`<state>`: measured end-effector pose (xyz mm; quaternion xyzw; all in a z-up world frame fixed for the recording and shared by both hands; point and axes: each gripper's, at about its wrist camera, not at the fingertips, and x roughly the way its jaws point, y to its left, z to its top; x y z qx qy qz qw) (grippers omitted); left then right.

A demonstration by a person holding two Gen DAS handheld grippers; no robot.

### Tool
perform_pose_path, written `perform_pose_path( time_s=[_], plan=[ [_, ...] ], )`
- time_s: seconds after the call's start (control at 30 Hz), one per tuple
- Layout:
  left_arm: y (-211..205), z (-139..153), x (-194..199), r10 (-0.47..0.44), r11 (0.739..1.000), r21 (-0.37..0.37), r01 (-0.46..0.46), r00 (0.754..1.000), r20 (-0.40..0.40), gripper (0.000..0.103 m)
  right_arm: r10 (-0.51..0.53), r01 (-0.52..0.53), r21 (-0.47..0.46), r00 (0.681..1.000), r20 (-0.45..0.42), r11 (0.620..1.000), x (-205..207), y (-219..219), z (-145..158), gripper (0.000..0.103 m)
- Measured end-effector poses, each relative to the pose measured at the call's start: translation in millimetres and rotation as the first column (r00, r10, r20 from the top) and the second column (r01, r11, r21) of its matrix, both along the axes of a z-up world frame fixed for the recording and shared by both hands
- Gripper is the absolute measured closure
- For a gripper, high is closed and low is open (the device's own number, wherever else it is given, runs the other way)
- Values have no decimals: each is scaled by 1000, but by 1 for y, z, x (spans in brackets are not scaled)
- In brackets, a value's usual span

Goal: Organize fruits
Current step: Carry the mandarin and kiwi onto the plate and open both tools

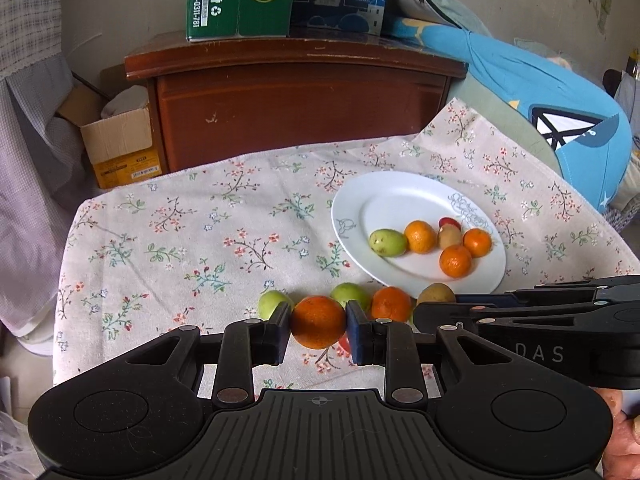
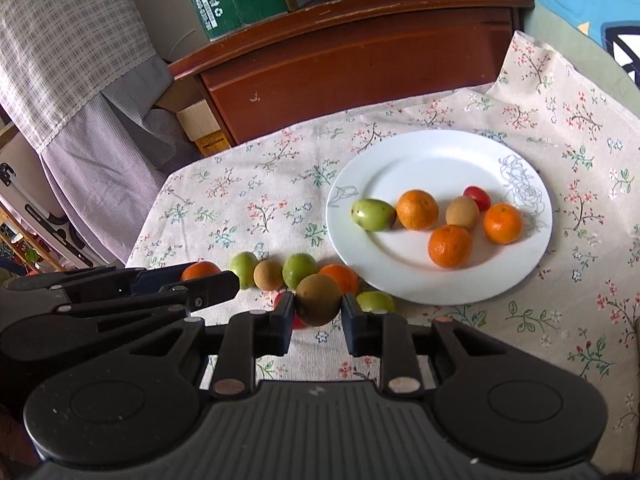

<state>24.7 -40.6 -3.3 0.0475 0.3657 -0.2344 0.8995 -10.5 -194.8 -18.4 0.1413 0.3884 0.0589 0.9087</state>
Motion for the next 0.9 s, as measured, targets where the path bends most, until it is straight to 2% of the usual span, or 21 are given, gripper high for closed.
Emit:
perform_pose_path(
  time_s=[0.33, 0.67, 0.9],
  plan=[
    [-17, 25, -1, -22, 999, -41, 23, 999, 31, 76, -37, 37, 1, 993, 108, 999, 2, -21, 38, 78],
    [-24, 47, 16, -14, 996, -91, 19, 999, 50, 76, -41, 43, -11, 991, 127, 999, 8, -36, 52, 78],
    [-30, 50, 36, -11, 995, -103, 15, 999, 40, 76, -93, 89, 30, 986, 141, 996, 20, -63, 61, 78]
  ],
)
